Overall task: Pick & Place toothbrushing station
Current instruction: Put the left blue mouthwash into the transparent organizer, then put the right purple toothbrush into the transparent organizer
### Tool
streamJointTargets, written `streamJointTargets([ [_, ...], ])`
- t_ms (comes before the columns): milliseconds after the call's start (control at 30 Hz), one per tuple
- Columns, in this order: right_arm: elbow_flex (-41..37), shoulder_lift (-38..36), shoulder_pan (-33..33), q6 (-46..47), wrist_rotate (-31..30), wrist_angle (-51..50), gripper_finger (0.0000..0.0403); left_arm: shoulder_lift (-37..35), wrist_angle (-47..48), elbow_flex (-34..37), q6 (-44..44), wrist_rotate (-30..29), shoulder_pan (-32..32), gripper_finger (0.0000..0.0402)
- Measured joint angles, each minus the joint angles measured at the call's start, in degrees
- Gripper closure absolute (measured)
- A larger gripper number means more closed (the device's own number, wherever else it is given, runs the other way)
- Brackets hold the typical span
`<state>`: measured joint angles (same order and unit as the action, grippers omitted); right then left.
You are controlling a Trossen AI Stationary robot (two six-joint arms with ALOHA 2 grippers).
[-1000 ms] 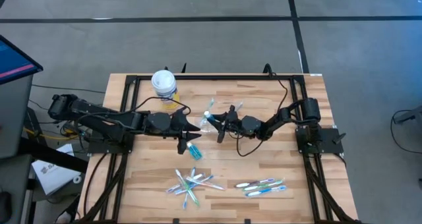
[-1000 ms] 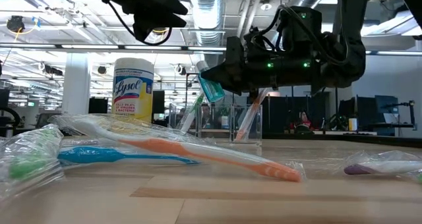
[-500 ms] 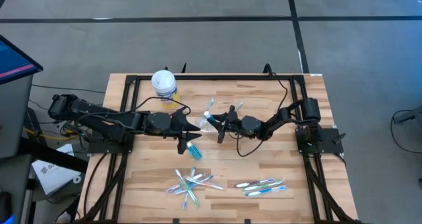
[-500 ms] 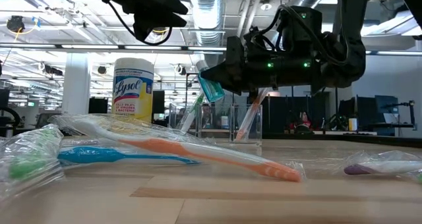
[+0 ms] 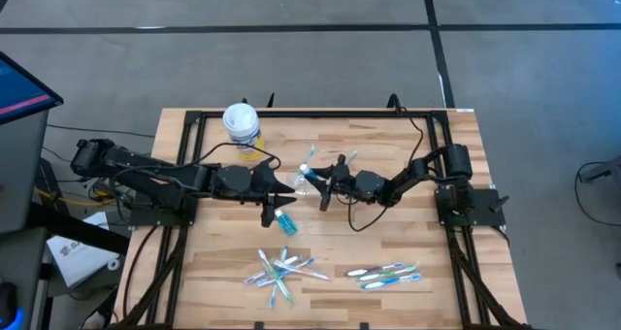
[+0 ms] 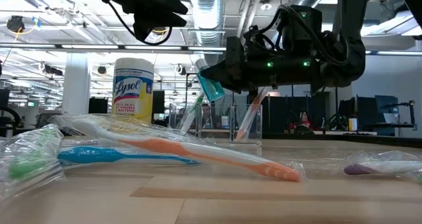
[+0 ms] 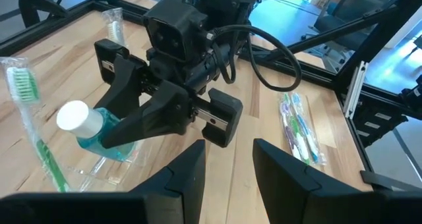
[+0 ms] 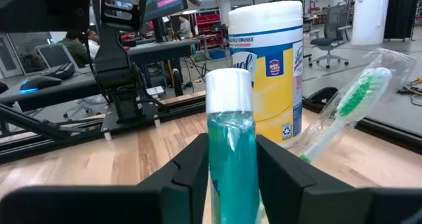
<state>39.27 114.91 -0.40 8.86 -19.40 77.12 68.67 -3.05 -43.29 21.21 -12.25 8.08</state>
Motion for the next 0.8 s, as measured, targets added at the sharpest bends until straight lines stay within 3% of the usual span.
streamJointTargets([
  [267,0.0,0.0,0.0,0.2,-0.3,-1.4,0.0254,0.0,0.0,0.0,0.0,0.0,0.0,0.0279],
  [800,0.0,-0.8,0.6,0.5,-0.3,-2.0,0.0277,0.0,0.0,0.0,0.0,-0.3,0.0,0.0279],
])
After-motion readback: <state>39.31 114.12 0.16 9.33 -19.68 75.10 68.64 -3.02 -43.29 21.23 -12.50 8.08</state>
